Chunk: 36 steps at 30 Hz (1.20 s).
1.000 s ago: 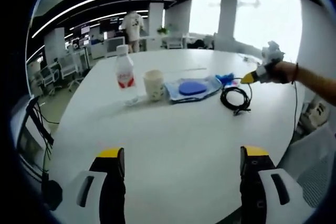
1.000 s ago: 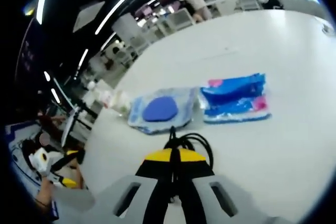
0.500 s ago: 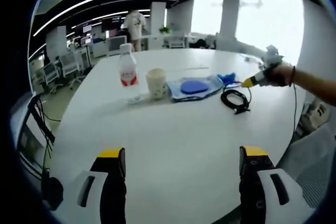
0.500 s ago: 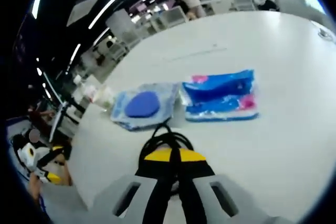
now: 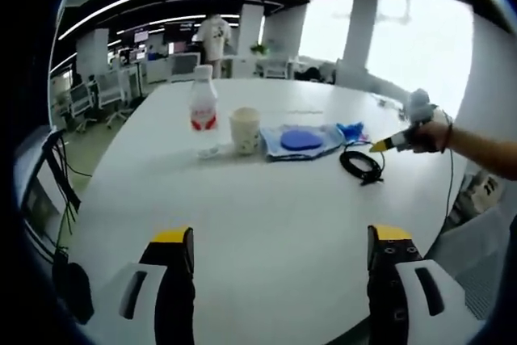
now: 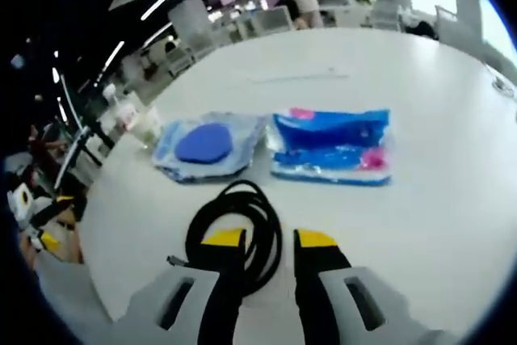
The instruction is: Arrange the tabletop items into an orderly group along one side of the table until the central work area is clear of visible clutter.
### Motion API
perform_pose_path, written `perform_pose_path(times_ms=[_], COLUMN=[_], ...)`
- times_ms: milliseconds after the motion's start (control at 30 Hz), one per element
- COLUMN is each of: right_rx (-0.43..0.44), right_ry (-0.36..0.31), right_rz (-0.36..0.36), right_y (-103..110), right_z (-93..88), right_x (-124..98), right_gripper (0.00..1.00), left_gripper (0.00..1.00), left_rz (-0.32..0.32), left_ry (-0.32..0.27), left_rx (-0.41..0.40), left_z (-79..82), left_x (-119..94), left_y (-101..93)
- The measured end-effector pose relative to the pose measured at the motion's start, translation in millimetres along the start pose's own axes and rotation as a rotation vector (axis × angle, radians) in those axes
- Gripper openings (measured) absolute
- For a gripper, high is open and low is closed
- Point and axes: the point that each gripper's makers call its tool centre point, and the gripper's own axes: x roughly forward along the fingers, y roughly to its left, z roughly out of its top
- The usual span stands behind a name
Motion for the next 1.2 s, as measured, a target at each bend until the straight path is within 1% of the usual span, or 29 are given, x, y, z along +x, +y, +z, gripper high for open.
perform_pose_path(times_ms=[33, 133, 233, 267, 400, 467, 533, 600, 700, 767, 867, 967, 1033, 1100, 1200], right_rx=[0.013, 0.013, 0.018, 0.019, 0.000, -0.009, -0.022, -0.036, -0.058, -0.058, -0.042, -0.038, -0.030, -0.030, -0.045], right_ry=[-0.009, -0.041, -0.100, -0.104, -0.146, -0.158, -0.176, -0.188, -0.203, -0.219, -0.243, -0.260, -0.276, -0.288, -0.301], right_rz=[-0.007, -0.030, -0.028, -0.027, -0.041, -0.049, -0.059, -0.059, -0.048, -0.042, -0.046, -0.054, -0.052, -0.052, -0.066], right_y=[-1, -4, -4, -4, 0, 0, 1, 4, 9, 15, 17, 20, 23, 27, 31], right_z=[1.1, 5.7, 13.1, 13.7, 14.9, 15.9, 16.5, 16.3, 15.9, 15.3, 16.4, 16.6, 17.3, 16.7, 15.0], right_x=[0, -3, -8, -9, -20, -22, -26, -29, -33, -38, -44, -52, -57, -62, -69], right_gripper=[0.30, 0.43, 0.54, 0.56, 0.63, 0.66, 0.71, 0.76, 0.81, 0.83, 0.86, 0.89, 0.92, 0.93, 0.96], left_gripper=[0.89, 0.89, 0.89, 0.89, 0.89, 0.89, 0.90, 0.90, 0.90, 0.89, 0.89, 0.88, 0.89, 0.88, 0.88], left_rz=[0.000, 0.001, -0.003, -0.004, -0.007, -0.010, -0.013, -0.016, -0.017, -0.015, -0.021, -0.021, -0.023, -0.029, -0.032], left_ry=[-0.001, 0.005, 0.003, 0.004, 0.002, -0.001, -0.004, -0.006, -0.007, -0.012, -0.022, -0.009, -0.009, -0.014, -0.017], left_rx=[0.002, 0.016, 0.019, 0.020, 0.030, 0.036, 0.040, 0.040, 0.041, 0.033, 0.031, 0.056, 0.057, 0.044, 0.047], left_z=[0.6, 1.2, 2.9, 3.3, 6.4, 8.4, 9.8, 11.5, 13.3, 15.1, 17.8, 17.1, 17.4, 18.4, 19.9], left_x=[0, -1, -2, -3, -3, -3, -2, -2, -1, -1, -1, 0, 0, 1, 2], left_y=[0.0, 0.6, 0.8, 1.0, 0.9, 0.5, 0.6, -0.3, -1.6, -2.0, -2.9, -2.8, -2.9, -3.8, -3.9])
